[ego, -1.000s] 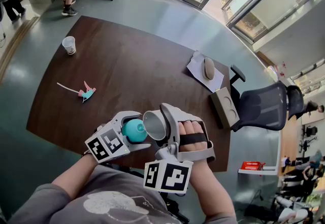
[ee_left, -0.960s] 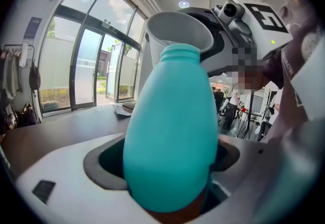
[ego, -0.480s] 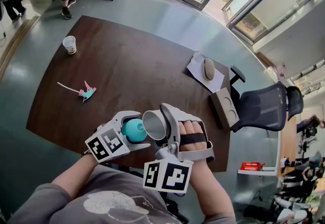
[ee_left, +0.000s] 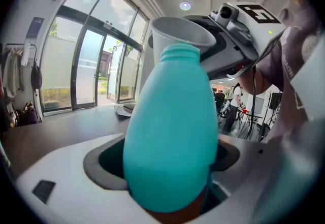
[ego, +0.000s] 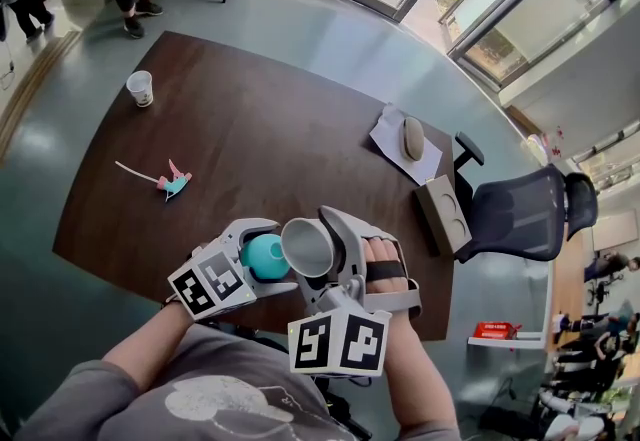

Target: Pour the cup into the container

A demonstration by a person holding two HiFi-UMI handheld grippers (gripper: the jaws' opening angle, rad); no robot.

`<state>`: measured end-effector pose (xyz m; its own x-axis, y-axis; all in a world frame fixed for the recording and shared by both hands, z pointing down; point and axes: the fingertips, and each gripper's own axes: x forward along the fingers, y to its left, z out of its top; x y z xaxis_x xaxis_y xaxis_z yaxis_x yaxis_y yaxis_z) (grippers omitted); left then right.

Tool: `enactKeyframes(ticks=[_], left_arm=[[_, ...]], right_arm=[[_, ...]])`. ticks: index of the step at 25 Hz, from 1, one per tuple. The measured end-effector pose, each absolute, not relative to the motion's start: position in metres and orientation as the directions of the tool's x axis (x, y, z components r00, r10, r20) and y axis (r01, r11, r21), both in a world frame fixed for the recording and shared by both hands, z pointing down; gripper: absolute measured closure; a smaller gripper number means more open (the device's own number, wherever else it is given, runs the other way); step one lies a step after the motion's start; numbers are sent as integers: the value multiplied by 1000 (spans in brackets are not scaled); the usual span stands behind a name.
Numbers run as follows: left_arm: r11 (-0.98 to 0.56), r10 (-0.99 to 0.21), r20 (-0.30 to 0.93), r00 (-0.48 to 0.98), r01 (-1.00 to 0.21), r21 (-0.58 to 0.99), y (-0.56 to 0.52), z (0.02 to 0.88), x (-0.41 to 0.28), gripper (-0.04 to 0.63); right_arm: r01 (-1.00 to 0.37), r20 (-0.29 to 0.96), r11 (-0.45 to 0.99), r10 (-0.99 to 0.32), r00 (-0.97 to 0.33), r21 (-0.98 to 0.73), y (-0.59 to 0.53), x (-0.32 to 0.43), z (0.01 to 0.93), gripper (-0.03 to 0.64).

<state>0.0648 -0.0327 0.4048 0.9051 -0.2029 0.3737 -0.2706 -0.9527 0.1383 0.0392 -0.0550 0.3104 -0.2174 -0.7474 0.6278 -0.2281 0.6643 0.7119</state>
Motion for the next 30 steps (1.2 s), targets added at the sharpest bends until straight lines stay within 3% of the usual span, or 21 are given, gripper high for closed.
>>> enactKeyframes(ticks=[15,22,30], left_arm=[[-944,-216,353,910,-287,163,-31,401,54,164],[-938,-248,367,897,-317,143,-38,405,40,164],[-920,-318,370,873,-379,102,-49,422,20,164]], right_arm=[[-522,559,633,-766,-317,572,-61,55,295,322],[-767,422,554,-810,-407,324,-72,76,294,322],[-872,303,485,-843,-445,68,-70,90,325,322]])
